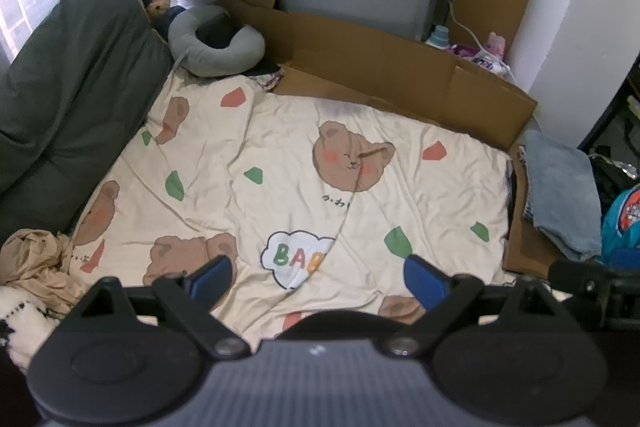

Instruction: Fold clothes

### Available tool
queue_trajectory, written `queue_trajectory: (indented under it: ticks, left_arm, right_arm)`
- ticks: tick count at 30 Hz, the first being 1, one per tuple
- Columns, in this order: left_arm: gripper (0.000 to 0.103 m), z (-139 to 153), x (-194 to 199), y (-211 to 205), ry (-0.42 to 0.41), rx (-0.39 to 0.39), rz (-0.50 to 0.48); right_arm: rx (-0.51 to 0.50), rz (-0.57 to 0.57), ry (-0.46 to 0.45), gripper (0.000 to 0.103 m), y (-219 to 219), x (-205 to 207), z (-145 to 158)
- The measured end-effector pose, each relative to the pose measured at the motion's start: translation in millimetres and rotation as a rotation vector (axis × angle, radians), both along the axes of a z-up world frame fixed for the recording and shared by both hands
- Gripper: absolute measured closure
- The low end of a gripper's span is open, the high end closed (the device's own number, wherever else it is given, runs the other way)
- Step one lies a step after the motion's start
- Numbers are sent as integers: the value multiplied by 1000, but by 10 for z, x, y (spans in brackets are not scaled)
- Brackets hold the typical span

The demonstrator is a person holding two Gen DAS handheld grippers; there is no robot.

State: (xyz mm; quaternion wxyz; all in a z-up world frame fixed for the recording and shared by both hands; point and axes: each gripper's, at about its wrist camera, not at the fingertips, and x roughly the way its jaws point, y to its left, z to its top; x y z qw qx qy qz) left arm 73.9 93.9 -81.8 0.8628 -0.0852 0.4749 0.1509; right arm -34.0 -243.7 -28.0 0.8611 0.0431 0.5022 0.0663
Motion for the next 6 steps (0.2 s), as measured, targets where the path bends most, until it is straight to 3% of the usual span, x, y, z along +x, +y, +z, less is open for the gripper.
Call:
queue_trajectory:
  ticks: [6]
  left_arm:
    - [9, 0, 8, 5, 1, -6, 0]
  right_arm:
    - [-2, -3, 1, 1, 18, 8, 5]
